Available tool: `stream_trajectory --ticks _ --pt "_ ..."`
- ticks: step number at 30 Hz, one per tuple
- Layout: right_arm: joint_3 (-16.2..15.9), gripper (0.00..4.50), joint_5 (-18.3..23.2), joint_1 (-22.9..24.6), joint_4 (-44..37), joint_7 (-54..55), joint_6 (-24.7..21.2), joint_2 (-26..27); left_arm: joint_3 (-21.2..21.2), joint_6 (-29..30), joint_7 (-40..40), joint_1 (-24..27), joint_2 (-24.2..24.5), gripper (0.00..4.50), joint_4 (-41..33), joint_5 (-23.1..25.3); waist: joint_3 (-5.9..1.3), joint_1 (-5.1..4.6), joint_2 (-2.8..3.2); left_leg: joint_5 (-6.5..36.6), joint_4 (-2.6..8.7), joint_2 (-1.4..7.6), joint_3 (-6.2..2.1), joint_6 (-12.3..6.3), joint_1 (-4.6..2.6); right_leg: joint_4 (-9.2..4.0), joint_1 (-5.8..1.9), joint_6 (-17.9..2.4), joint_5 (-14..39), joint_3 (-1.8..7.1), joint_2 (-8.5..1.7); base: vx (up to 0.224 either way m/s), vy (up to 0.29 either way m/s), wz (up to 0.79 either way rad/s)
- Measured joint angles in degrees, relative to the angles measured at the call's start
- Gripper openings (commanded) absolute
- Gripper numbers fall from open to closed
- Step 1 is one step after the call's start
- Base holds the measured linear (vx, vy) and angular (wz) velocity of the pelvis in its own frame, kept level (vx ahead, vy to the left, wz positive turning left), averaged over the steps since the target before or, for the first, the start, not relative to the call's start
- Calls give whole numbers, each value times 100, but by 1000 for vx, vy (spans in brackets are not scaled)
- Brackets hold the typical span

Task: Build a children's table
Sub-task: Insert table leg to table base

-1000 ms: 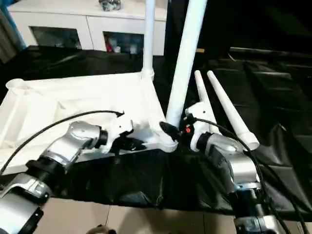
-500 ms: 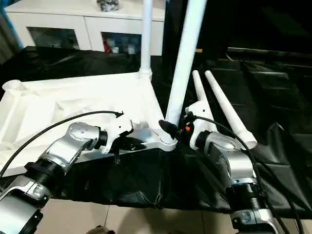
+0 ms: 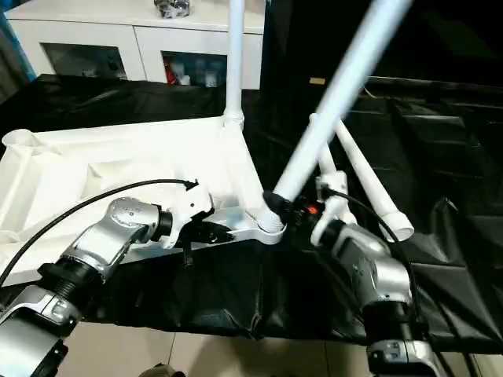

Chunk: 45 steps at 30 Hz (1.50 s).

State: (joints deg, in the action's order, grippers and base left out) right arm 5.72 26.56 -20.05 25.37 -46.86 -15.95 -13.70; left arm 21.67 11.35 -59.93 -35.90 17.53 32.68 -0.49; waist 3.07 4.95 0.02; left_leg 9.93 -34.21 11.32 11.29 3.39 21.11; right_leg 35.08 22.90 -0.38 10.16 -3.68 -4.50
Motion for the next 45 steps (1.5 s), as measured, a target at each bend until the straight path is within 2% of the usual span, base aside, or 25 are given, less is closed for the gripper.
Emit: stream_trajectory --ticks 3,7,12,18,21,23,26,30,33,38,45 --pt "-61 188 -58 90 -42 9 194 -1 0 0 5 0 -7 0 1 11 -2 0 -2 0 1 0 0 0 0 -2 0 5 3 0 0 0 0 0" --pt "-269 188 -389 268 -310 58 535 -76 2 -1 0 0 -13 0 1 18 -4 -1 -2 0 4 0 0 0 0 -6 -2 11 6 -1 0 0 0 0" --pt "-500 188 -697 375 -686 152 629 -204 4 -27 -7 0 -8 0 15 22 -5 -2 -2 0 10 0 0 0 -3 -8 -2 17 10 -1 0 0 0 0" --pt "-869 188 -1077 154 -660 21 607 -424 -8 -62 -69 -3 51 0 84 24 -23 -39 -23 0 10 0 -2 1 -10 -9 -7 20 12 -2 1 0 0 0" --pt "-1033 188 -1181 41 -589 -107 603 -514 -8 -92 -139 -3 111 0 97 25 -33 -93 -36 1 11 0 -3 1 -10 -13 -9 21 12 -2 1 0 0 0" --pt "-1093 188 -1268 -1 -561 -215 603 -553 -8 -109 -196 -3 131 0 133 27 -58 -130 -69 1 19 0 -3 1 -11 -13 -9 21 12 -2 2 0 0 0" --pt "-1118 188 -1274 -1 -550 -229 603 -553 -6 -109 -227 -3 141 0 141 37 -78 -153 -97 1 26 0 -5 2 -13 -15 -9 22 13 -4 3 0 0 0" --pt "-1132 188 -1275 -8 -545 -264 603 -564 -1 -117 -258 -3 152 0 140 39 -79 -159 -98 1 27 0 -5 2 -13 -17 -9 21 13 -4 3 0 0 0" --pt "-1315 188 -1262 -41 -604 -880 564 -771 108 -315 -728 1 364 0 103 24 -88 -156 -119 1 39 0 -7 2 -15 -19 -8 26 17 -6 4 0 0 0" --pt "-1552 188 -1190 12 -844 -1574 485 -954 264 -569 -1279 22 598 0 -33 26 -87 -135 -119 1 54 -2 -10 2 -13 -44 -19 27 18 -7 5 0 0 0" --pt "-1571 188 -1160 91 -947 -1748 494 -1022 291 -684 -1415 15 625 0 -15 35 -88 -128 -118 3 73 -4 -8 1 -19 -76 -38 25 16 -8 6 0 0 0"
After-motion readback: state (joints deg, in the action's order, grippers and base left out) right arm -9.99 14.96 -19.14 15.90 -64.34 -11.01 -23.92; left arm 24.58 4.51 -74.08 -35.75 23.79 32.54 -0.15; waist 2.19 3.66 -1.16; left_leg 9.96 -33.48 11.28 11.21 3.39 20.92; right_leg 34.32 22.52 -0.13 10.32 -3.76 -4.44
